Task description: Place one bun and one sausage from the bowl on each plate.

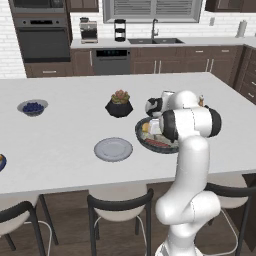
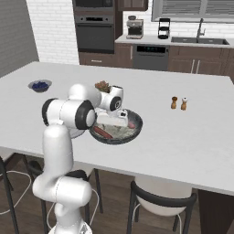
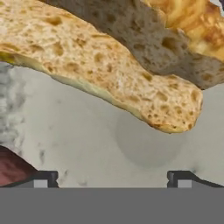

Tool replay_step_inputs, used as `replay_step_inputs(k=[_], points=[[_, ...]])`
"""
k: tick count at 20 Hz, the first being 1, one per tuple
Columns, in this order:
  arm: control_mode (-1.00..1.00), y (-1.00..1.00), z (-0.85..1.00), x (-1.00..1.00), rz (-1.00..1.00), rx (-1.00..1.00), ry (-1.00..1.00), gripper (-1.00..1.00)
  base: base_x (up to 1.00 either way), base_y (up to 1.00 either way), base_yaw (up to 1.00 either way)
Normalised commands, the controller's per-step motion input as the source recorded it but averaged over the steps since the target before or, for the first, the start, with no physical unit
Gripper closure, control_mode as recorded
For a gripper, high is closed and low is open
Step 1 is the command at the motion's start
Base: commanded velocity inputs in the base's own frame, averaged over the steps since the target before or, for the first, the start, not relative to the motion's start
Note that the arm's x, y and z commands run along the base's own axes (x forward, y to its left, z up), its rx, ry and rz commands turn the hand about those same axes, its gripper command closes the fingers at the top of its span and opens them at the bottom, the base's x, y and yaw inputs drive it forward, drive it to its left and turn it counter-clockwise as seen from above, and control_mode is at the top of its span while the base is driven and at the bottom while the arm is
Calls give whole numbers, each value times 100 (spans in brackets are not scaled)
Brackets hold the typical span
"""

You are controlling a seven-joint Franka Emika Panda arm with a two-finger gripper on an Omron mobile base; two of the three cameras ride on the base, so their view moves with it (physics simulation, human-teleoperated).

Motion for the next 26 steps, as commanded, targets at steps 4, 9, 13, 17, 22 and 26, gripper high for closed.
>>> replay_step_inputs(k=[4,9,13,17,22,26], points=[[-100,17,-16,-49,5,-2,0,-100,0,0,0],[-100,18,14,-10,7,0,-17,-100,0,0,0],[-100,9,11,-11,6,0,-15,-100,0,0,0],[-100,23,-21,-6,9,-4,-2,-100,0,0,0],[-100,0,-4,-3,6,-1,-2,-100,0,0,0],[-100,1,46,-15,5,0,-13,-100,0,0,0]])
